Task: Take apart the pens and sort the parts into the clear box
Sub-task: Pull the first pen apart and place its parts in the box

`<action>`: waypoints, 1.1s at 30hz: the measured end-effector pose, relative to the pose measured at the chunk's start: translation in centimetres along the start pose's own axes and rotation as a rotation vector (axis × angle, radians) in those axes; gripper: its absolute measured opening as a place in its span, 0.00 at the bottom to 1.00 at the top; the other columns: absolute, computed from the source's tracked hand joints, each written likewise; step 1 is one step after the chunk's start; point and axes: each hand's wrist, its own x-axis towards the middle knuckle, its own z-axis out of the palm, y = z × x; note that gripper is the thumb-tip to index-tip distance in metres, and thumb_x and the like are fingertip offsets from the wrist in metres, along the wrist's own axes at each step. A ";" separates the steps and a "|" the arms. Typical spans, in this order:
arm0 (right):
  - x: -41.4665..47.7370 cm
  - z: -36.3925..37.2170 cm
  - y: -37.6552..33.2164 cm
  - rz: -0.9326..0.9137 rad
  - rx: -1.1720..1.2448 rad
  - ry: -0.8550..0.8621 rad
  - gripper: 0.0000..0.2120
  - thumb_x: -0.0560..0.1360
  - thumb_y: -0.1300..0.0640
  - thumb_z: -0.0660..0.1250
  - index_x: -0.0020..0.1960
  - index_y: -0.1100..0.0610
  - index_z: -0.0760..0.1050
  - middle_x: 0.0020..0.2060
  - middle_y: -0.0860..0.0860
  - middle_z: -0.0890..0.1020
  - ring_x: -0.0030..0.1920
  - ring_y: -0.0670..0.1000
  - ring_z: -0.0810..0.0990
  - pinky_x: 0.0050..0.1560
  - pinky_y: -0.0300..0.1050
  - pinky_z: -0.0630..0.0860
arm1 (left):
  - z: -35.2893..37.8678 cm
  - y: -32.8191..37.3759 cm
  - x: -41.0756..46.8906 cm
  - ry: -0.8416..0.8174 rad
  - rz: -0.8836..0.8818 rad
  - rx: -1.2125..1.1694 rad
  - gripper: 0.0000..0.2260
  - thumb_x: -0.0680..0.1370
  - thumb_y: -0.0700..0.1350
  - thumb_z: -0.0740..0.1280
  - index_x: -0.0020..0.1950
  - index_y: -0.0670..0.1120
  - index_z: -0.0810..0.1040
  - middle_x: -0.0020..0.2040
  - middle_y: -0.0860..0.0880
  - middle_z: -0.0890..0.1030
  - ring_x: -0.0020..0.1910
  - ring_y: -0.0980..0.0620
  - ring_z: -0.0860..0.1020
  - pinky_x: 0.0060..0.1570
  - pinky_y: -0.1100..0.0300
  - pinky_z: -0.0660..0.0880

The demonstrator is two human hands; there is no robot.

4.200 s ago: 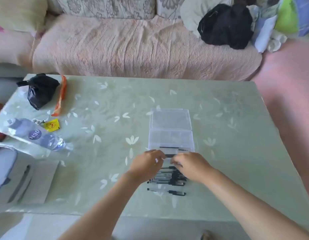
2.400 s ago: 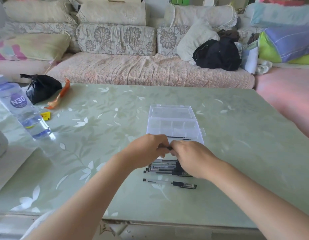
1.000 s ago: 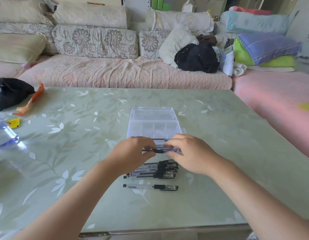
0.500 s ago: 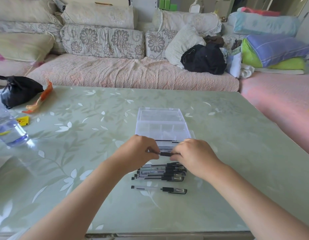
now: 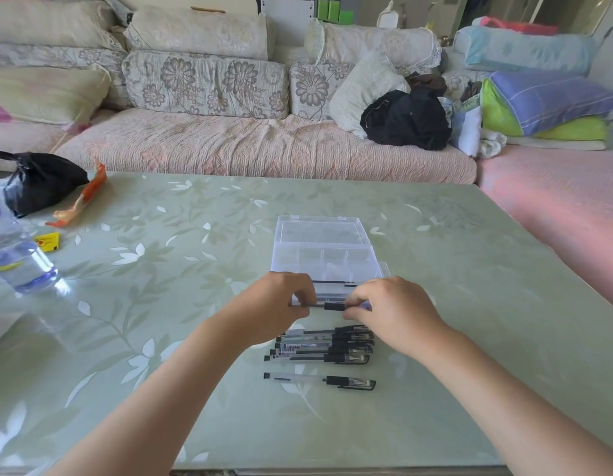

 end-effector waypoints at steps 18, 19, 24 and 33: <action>0.1 -0.2 0.6 0.074 0.056 0.036 0.05 0.73 0.45 0.71 0.42 0.45 0.80 0.30 0.37 0.72 0.33 0.37 0.70 0.33 0.33 0.61 | -0.7 -0.4 -0.2 -0.065 -0.050 -0.065 0.05 0.80 0.49 0.62 0.46 0.58 0.76 0.40 0.62 0.81 0.30 0.59 0.73 0.34 0.64 0.69; 0.1 -0.2 0.6 0.074 0.056 0.039 0.05 0.73 0.45 0.71 0.41 0.45 0.80 0.30 0.37 0.72 0.33 0.37 0.70 0.33 0.33 0.61 | -0.7 -0.5 -0.2 -0.069 -0.051 -0.071 0.04 0.79 0.50 0.64 0.46 0.59 0.75 0.40 0.61 0.81 0.30 0.60 0.73 0.34 0.64 0.69; 0.1 -0.3 0.9 0.090 0.059 0.042 0.06 0.72 0.43 0.72 0.42 0.45 0.80 0.31 0.36 0.73 0.34 0.35 0.70 0.34 0.32 0.61 | -0.9 -0.6 -0.2 -0.001 -0.003 -0.071 0.11 0.77 0.44 0.69 0.46 0.60 0.71 0.46 0.60 0.78 0.34 0.64 0.74 0.37 0.65 0.69; 0.2 -0.1 1.0 0.073 0.054 0.041 0.06 0.73 0.44 0.71 0.42 0.45 0.79 0.31 0.37 0.72 0.34 0.36 0.70 0.33 0.33 0.60 | -1.5 -1.0 -0.2 -0.059 -0.065 -0.098 0.03 0.78 0.50 0.66 0.46 0.59 0.75 0.42 0.60 0.81 0.37 0.50 0.78 0.40 0.56 0.75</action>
